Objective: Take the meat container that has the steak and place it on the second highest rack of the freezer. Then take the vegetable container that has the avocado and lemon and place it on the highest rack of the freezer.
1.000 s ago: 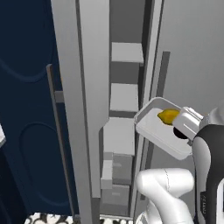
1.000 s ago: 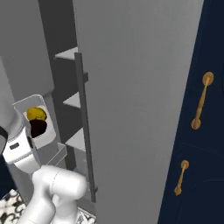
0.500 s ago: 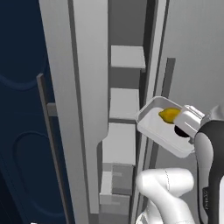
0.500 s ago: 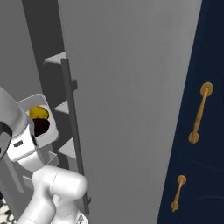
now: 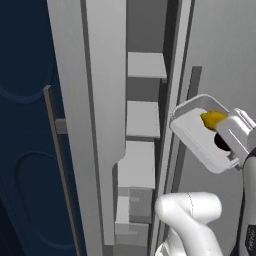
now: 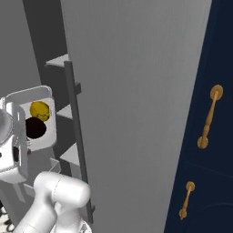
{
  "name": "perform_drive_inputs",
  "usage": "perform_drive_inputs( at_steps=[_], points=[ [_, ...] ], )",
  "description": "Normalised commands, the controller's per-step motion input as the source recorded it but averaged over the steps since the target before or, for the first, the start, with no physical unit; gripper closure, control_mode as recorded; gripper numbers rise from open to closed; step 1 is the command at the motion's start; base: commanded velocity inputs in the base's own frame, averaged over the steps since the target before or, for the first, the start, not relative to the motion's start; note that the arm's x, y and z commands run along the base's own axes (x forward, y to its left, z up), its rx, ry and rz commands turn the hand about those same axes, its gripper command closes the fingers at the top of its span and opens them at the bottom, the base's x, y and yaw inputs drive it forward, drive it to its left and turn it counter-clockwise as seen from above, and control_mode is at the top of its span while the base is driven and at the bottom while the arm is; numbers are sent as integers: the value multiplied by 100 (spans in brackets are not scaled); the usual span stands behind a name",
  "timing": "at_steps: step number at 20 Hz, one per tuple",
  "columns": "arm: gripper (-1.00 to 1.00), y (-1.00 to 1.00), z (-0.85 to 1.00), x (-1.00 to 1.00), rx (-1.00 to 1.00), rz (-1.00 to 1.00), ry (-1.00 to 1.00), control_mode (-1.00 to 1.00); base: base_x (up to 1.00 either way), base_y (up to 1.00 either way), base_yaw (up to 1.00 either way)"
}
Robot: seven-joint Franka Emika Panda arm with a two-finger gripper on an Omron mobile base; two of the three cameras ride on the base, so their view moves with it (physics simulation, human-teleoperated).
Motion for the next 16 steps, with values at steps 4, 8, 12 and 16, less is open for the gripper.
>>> perform_drive_inputs(
  at_steps=[4,8,12,16],
  points=[
    [100,33,72,6,26,-19,-1,-100,0,0,0],
    [100,49,50,39,23,-15,0,-100,0,0,0],
    [100,29,21,77,20,-8,5,-100,0,0,0],
    [100,13,0,89,14,-4,5,-100,0,0,0]
  ],
)
